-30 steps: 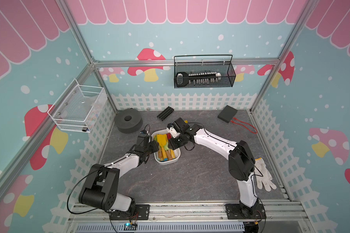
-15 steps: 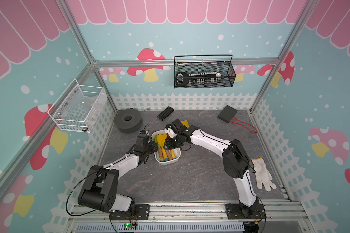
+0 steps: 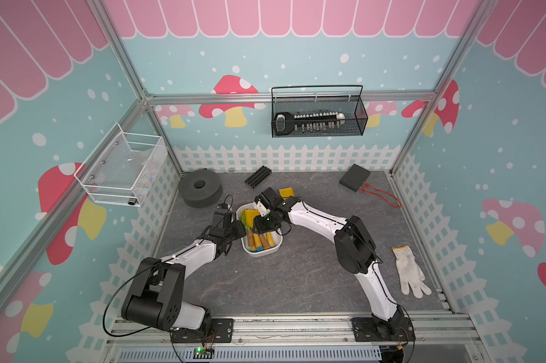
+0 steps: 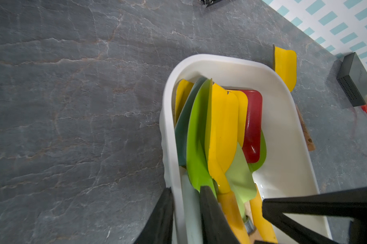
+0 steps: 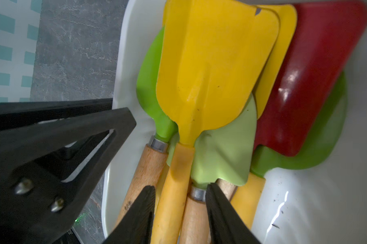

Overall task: Take the shovel out of the storage box
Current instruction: Pick up the shovel from the storage box.

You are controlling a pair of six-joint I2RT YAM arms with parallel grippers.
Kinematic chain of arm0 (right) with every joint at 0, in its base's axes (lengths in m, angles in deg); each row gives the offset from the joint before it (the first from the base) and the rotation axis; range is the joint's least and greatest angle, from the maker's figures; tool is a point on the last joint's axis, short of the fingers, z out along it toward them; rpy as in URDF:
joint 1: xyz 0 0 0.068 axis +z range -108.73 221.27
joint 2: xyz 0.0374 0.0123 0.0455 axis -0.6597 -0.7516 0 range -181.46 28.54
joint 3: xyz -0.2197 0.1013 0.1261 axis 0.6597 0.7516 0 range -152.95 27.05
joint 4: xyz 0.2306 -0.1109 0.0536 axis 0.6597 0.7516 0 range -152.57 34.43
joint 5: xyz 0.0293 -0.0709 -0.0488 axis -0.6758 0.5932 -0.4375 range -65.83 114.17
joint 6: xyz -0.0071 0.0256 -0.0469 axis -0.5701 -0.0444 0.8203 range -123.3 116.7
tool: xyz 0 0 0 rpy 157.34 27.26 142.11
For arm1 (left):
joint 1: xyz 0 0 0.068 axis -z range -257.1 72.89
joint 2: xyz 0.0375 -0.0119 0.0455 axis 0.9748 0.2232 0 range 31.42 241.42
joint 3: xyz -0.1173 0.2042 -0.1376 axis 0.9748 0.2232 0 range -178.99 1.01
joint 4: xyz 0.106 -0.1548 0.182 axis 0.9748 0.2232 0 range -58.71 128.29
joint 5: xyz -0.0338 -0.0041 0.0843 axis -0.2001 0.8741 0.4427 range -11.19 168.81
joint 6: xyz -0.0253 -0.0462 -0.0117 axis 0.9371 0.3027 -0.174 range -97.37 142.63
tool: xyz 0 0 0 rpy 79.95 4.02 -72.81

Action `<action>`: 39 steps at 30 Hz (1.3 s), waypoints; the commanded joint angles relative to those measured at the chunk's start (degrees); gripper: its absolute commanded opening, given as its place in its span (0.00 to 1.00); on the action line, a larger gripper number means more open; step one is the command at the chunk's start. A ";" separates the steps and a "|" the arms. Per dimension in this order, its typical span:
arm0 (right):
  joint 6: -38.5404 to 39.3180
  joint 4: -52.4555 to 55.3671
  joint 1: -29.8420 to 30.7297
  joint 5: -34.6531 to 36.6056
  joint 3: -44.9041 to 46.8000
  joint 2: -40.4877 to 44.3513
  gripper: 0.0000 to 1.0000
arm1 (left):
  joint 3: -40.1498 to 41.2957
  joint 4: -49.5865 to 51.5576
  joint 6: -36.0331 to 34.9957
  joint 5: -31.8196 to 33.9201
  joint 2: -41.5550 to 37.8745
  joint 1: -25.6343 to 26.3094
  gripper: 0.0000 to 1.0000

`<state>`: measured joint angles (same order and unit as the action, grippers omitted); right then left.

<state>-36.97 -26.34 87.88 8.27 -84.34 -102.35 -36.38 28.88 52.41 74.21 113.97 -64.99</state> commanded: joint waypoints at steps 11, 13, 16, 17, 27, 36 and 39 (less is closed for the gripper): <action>2.49 7.89 2.42 6.06 -11.19 -8.29 0.36 | -0.58 -1.98 -0.73 -0.98 0.78 0.01 0.24; 2.93 9.89 2.90 7.33 -13.58 -9.78 0.37 | -0.58 -1.91 -0.90 -0.77 0.69 0.01 0.25; 3.35 11.82 3.40 8.69 -16.10 -11.59 0.37 | -0.58 -1.96 -1.04 -0.62 0.67 0.01 0.25; 3.32 12.09 3.44 8.82 -16.48 -12.02 0.37 | -0.59 -2.00 -1.03 -0.63 0.67 0.01 0.25; 2.45 12.20 3.58 8.78 -16.98 -13.09 0.29 | -0.51 -1.72 -0.95 -0.54 0.00 0.01 0.26; 2.21 11.73 3.44 8.85 -17.03 -12.23 0.20 | -0.41 -1.54 -1.04 -0.48 -0.54 0.01 0.25; 2.30 11.06 3.49 9.05 -16.77 -11.13 0.16 | -0.41 -1.55 -1.11 -0.48 -0.68 0.00 0.25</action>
<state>-35.11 -16.24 90.86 17.06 -100.98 -113.48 -36.40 28.63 52.37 74.23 114.25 -64.99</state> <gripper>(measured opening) 0.215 0.250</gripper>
